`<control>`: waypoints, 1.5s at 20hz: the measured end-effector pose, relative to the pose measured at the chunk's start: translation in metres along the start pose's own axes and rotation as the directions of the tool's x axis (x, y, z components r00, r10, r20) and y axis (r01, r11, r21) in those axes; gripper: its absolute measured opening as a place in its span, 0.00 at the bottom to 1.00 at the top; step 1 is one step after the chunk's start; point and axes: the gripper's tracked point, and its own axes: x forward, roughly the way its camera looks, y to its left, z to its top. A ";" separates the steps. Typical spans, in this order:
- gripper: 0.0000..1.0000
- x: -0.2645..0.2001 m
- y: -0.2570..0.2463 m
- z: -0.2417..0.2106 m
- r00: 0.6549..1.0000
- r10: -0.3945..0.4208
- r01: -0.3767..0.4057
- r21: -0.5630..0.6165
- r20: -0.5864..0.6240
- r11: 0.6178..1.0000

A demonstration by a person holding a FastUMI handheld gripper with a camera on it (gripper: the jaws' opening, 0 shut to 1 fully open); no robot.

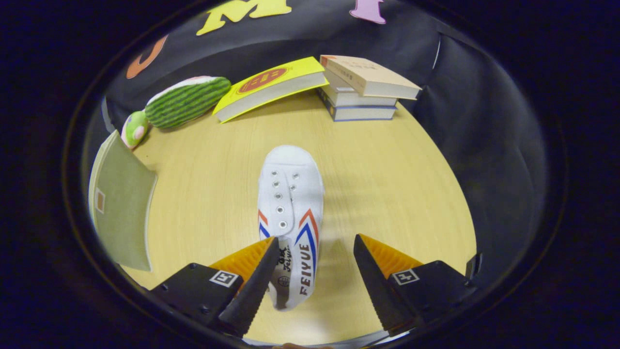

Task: Open the storage box then place both shoes into the box .Put the left shoe in first, then the right shoe, with the right side of both shoes facing outward in a uniform manner.

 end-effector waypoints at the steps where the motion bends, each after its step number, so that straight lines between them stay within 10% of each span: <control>1: 0.93 0.007 -0.004 -0.009 0.999 -0.015 0.015 -0.006 -0.050 1.000; 10: 0.60 0.014 0.021 -0.008 0.946 0.268 -0.242 0.154 -0.184 0.958; 12: 0.38 0.015 0.021 -0.007 0.949 0.271 -0.252 0.130 -0.164 0.959; 19: 0.08 0.009 0.016 -0.002 0.940 0.327 -0.292 0.265 -0.098 0.919; 30: 0.06 -0.088 0.067 0.023 0.918 0.397 -0.383 0.228 -0.013 0.895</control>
